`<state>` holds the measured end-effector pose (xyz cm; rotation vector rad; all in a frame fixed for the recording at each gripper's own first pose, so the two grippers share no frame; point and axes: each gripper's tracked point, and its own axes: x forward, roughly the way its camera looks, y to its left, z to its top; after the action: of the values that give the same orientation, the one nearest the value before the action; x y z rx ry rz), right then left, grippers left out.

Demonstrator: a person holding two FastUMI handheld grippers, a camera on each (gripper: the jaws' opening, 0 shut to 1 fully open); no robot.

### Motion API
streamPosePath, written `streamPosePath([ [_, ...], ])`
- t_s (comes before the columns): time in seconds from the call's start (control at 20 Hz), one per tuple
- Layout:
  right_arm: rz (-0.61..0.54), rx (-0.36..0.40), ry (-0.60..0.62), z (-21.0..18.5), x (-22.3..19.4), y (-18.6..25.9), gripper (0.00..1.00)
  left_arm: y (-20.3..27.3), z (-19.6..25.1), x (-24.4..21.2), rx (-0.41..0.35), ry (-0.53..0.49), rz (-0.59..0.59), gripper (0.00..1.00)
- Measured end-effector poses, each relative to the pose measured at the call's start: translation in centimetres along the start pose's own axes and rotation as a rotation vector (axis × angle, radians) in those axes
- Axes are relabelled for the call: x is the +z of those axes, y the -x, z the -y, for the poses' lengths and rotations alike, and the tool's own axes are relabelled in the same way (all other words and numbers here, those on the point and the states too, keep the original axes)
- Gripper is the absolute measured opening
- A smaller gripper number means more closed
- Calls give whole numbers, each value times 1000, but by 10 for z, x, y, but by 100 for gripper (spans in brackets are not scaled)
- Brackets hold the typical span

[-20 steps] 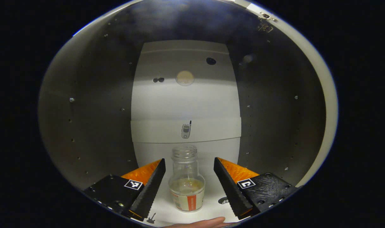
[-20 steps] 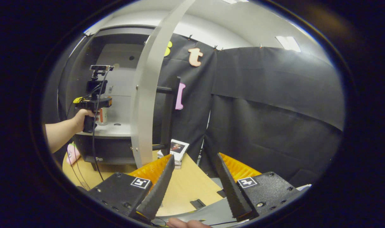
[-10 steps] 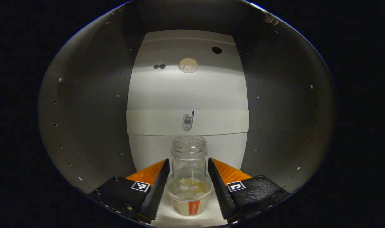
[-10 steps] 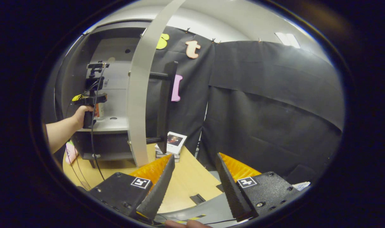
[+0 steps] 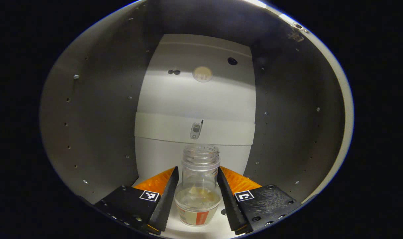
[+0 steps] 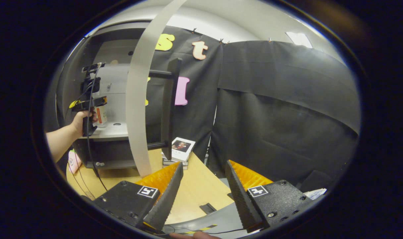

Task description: Open the cabinet door with the right hand, grasp the bottle in the cabinet with the left hand and place it on the coaster, then close the cabinet door with the right hand.

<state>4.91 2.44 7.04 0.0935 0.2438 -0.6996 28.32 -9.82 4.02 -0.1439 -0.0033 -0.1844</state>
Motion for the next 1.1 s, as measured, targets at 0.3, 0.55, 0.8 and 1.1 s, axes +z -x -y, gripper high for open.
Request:
streamPosePath([
  [0.3,13,122,18,-8,-1,-8,84,12,-7,25,63,-63,85,49],
  [0.55,44,138,119,-8,5,-10,84,7,-15,22,104,-77,92,40],
  [0.8,53,82,157,-4,9,-9,84,7,-12,16,98,-117,105,50],
  [1.1,37,87,123,-5,6,-10,84,8,-16,14,122,-153,115,43],
])
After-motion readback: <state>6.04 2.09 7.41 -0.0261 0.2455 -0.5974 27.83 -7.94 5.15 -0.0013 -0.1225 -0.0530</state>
